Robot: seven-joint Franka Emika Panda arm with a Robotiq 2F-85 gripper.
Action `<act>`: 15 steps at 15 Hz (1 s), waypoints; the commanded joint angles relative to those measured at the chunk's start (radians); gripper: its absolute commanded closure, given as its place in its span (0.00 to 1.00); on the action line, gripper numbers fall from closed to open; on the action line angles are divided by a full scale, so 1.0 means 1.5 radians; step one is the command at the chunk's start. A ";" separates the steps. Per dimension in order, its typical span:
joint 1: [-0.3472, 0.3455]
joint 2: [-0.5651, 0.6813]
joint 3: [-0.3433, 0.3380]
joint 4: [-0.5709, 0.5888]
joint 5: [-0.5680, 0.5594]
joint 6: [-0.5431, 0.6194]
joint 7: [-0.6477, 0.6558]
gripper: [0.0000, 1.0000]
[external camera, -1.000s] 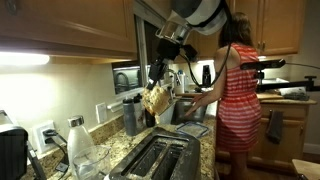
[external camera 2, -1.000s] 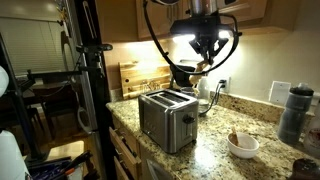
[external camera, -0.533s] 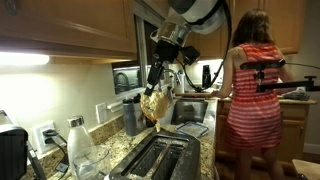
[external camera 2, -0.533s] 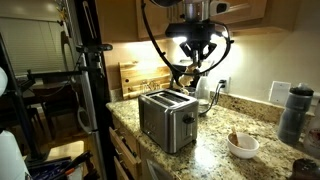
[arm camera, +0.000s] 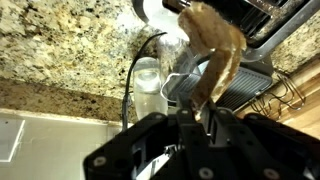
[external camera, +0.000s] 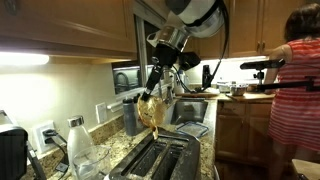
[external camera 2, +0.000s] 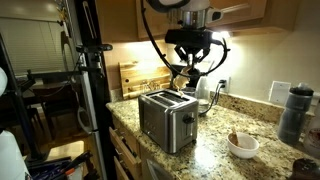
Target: Put the bread in the toaster
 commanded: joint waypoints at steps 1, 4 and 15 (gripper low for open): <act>0.002 0.010 0.004 0.002 0.037 -0.013 -0.054 0.92; 0.002 0.026 0.016 0.006 0.056 -0.015 -0.078 0.92; -0.007 0.070 0.053 0.014 0.127 -0.018 -0.143 0.92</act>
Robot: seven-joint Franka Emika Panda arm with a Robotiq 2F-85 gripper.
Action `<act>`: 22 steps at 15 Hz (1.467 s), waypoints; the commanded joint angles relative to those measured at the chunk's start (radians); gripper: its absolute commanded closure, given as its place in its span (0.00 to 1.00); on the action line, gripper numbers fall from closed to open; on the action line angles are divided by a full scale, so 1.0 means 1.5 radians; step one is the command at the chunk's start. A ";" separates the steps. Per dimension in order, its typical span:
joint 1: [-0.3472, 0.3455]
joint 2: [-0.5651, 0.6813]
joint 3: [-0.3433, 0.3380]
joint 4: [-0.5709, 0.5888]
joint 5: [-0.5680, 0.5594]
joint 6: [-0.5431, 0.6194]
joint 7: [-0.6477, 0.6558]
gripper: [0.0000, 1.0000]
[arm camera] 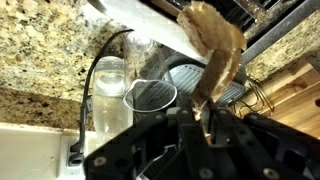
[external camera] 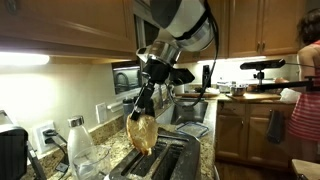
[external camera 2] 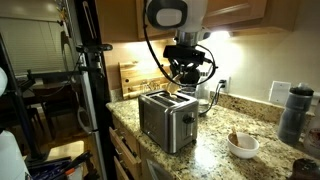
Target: Put the bread in the toaster
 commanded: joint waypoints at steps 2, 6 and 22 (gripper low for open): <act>-0.010 0.013 0.003 0.007 0.040 -0.018 -0.044 0.92; -0.017 0.030 0.003 0.010 0.048 -0.017 -0.062 0.92; -0.040 0.049 0.004 0.018 0.054 -0.008 -0.090 0.42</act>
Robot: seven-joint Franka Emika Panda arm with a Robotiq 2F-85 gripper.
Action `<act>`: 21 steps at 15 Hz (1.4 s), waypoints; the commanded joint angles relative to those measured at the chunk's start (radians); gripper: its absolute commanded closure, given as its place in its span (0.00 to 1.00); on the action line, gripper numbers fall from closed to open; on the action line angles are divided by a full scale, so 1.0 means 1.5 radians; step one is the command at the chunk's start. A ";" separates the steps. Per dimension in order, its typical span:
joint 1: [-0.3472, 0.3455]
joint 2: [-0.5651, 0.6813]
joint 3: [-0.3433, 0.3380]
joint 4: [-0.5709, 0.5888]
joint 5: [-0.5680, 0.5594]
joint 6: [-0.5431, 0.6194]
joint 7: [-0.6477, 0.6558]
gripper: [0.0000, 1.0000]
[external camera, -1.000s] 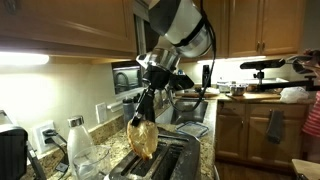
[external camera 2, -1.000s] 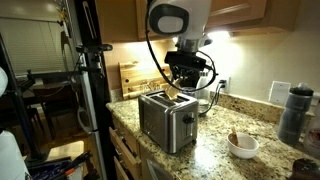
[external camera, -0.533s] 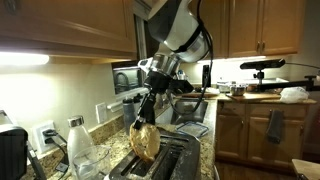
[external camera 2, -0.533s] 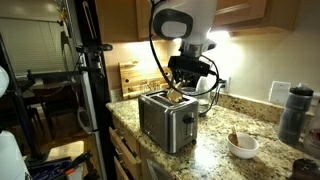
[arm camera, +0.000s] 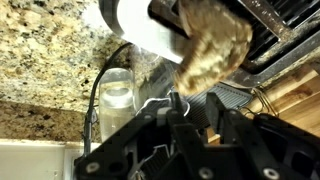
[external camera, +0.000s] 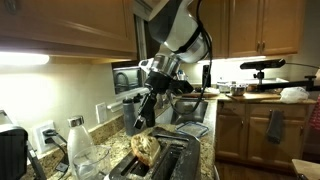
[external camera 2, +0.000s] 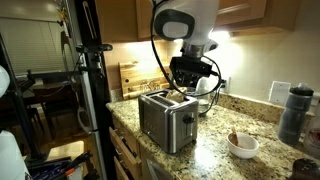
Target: Put the bread in the toaster
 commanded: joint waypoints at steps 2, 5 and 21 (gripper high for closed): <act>-0.015 -0.007 0.003 0.009 0.005 -0.005 -0.012 0.31; -0.021 -0.010 0.001 0.016 0.002 -0.004 -0.007 0.10; -0.079 -0.024 -0.046 0.014 -0.071 0.061 0.005 0.00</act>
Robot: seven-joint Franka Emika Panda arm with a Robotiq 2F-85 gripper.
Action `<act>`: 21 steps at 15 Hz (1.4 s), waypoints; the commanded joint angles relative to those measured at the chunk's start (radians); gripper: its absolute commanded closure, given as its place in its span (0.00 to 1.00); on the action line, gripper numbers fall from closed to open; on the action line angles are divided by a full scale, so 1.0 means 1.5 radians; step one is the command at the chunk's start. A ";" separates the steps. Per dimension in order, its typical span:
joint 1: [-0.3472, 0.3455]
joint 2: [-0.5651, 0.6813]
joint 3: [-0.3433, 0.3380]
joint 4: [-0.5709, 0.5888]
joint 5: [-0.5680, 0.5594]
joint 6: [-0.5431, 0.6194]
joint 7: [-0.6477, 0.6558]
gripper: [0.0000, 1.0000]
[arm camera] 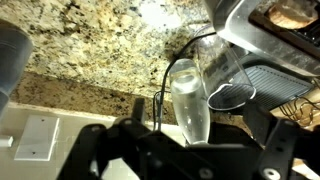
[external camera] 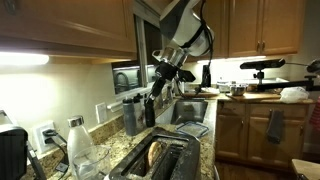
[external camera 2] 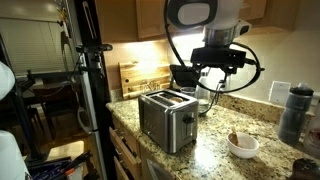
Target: Put the bread in the toaster
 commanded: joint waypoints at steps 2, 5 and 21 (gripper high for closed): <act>-0.023 -0.015 -0.021 -0.020 -0.057 0.015 0.005 0.00; -0.038 -0.005 -0.034 -0.022 -0.082 0.019 -0.005 0.00; -0.063 0.189 0.016 0.065 -0.094 0.141 0.033 0.00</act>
